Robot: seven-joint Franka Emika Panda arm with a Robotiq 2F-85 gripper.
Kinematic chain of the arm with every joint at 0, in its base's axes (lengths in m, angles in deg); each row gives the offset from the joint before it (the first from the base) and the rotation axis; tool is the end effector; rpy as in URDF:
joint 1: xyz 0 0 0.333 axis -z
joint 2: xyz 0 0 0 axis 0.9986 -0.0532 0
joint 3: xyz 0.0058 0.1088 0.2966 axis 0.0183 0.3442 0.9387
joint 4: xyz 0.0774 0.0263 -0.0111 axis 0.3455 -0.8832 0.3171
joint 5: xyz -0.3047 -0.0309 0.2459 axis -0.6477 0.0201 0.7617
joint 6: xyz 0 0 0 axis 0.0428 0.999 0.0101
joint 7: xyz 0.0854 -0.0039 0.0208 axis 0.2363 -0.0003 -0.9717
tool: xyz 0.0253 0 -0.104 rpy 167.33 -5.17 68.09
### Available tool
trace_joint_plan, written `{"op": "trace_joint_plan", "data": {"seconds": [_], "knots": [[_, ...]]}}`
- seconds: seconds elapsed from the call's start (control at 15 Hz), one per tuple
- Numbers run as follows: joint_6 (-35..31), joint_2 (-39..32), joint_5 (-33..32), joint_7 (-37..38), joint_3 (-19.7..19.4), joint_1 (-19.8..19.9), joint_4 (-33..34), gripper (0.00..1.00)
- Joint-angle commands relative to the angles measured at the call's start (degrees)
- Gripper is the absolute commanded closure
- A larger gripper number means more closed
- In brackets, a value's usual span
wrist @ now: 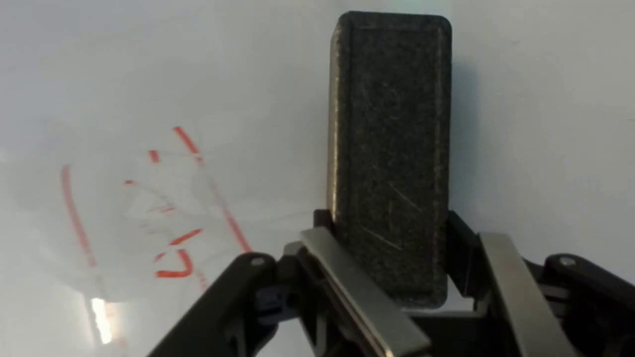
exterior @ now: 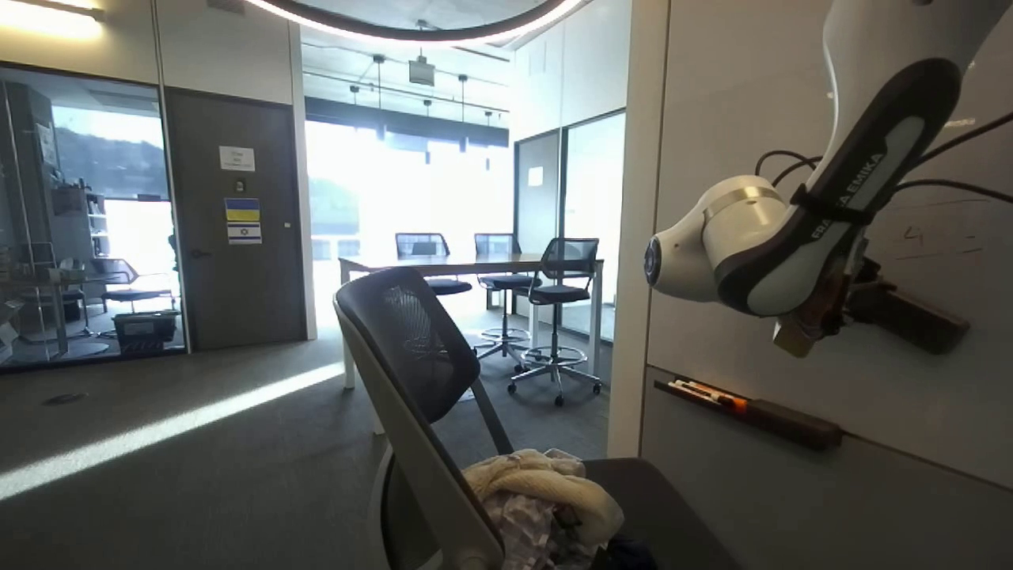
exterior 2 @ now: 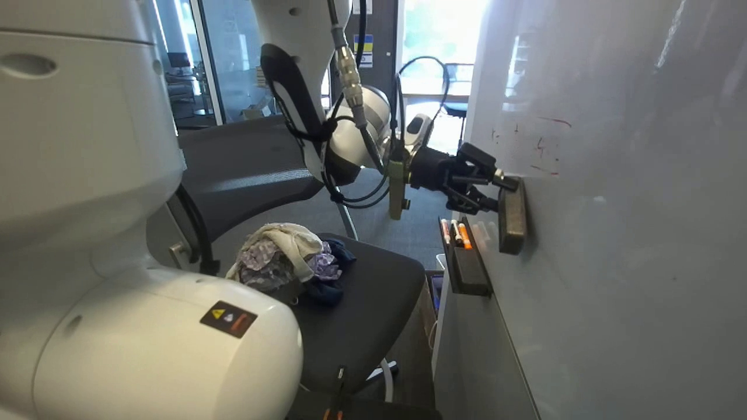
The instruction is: Rub the marker off the board with the duster
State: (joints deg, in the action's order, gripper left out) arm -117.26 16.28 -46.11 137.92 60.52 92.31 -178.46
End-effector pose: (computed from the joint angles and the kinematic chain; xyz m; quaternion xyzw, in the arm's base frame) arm 0.4344 -0.1957 0.3332 0.7126 -0.2680 -0.0109 0.6483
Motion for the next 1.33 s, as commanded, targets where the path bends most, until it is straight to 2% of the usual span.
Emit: {"op": "trace_joint_plan", "data": {"seconds": [0.0,0.07,0.2,0.53,0.93,1.13,1.27], "knots": [[-14.98,4.24,-6.01,5.85,-2.86,3.99,-6.57,0.69],[-16.91,5.29,-8.13,6.67,-3.35,4.41,-8.27,0.69],[-15.43,8.66,-11.98,7.04,-3.69,4.43,-11.97,0.69],[-1.05,14.97,-12.15,6.65,-1.46,2.52,-15.56,0.69],[13.84,19.33,-14.77,5.36,-0.03,1.98,-15.0,0.69],[13.5,20.83,-17.0,5.36,-1.37,2.25,-14.59,0.69],[7.5,22.55,-20.32,5.14,-2.85,2.4,-15.04,0.69]]}}
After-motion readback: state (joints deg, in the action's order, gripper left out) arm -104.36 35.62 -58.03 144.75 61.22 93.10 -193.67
